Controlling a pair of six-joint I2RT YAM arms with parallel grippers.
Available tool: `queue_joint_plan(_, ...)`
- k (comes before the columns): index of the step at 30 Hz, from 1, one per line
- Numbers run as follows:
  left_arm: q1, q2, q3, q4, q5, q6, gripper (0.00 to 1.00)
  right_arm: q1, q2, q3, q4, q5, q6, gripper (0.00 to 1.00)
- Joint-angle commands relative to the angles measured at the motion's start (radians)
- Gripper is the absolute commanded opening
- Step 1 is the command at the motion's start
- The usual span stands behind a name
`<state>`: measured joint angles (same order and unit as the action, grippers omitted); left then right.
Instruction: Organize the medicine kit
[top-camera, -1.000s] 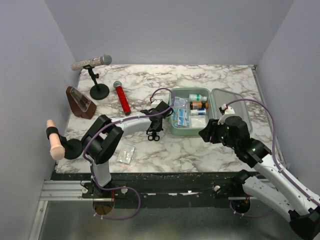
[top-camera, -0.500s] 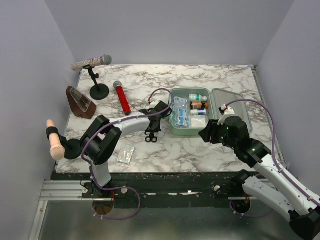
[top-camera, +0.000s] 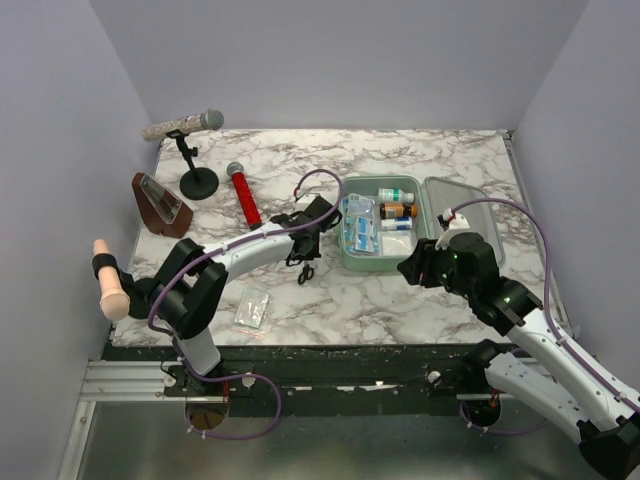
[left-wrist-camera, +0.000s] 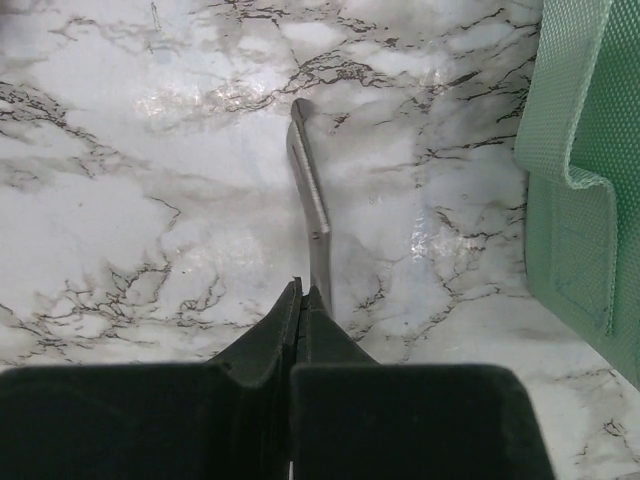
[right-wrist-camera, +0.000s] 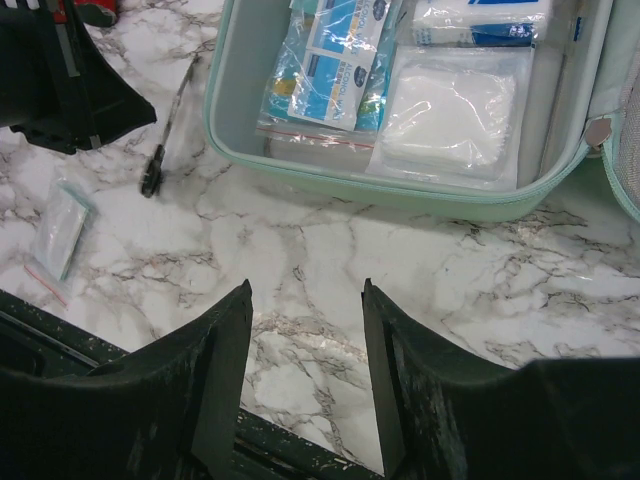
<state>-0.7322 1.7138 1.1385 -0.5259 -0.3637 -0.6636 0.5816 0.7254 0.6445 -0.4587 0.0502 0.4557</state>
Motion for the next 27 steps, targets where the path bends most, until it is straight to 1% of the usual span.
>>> queue_joint_plan(1, 0.002, -0.026, 0.015, -0.025, -0.026, 0.001, 0.0, 0.004, -0.012, -0.014, 0.0, 0.0, 0.011, 0.57)
queue_joint_plan(10, 0.001, -0.04, 0.017, -0.025, -0.023, 0.005, 0.0, 0.004, -0.015, -0.014, 0.002, 0.004, 0.011, 0.57)
queue_joint_plan(11, 0.001, -0.036, 0.021, -0.028, -0.021, 0.007, 0.1, 0.004, -0.014, -0.014, 0.002, 0.0, 0.011, 0.57)
queue_joint_plan(12, 0.001, -0.031, 0.02, -0.022, -0.017, 0.007, 0.23, 0.004, -0.012, -0.014, 0.002, 0.002, 0.011, 0.57)
queue_joint_plan(13, -0.003, -0.029, 0.015, -0.016, -0.012, 0.009, 0.41, 0.004, -0.014, -0.014, 0.002, 0.0, 0.011, 0.57)
queue_joint_plan(14, -0.004, -0.026, 0.01, -0.007, -0.012, 0.009, 0.53, 0.004, -0.014, -0.016, 0.0, 0.0, 0.011, 0.57)
queue_joint_plan(16, -0.007, -0.016, 0.006, 0.004, -0.011, 0.007, 0.68, 0.004, -0.02, -0.017, 0.0, 0.0, 0.011, 0.57)
queue_joint_plan(17, -0.007, -0.007, 0.006, 0.007, -0.011, 0.007, 0.72, 0.004, -0.018, -0.02, 0.0, 0.002, 0.011, 0.57)
queue_joint_plan(18, -0.007, 0.0, 0.009, 0.009, -0.011, 0.007, 0.73, 0.004, -0.021, -0.02, 0.0, 0.002, 0.009, 0.57)
queue_joint_plan(20, -0.007, 0.02, 0.013, 0.017, -0.009, 0.01, 0.73, 0.004, -0.018, -0.02, 0.0, 0.002, 0.009, 0.57)
queue_joint_plan(27, -0.007, 0.098, 0.04, 0.036, -0.006, 0.022, 0.56, 0.004, -0.017, -0.02, -0.003, 0.01, 0.008, 0.57)
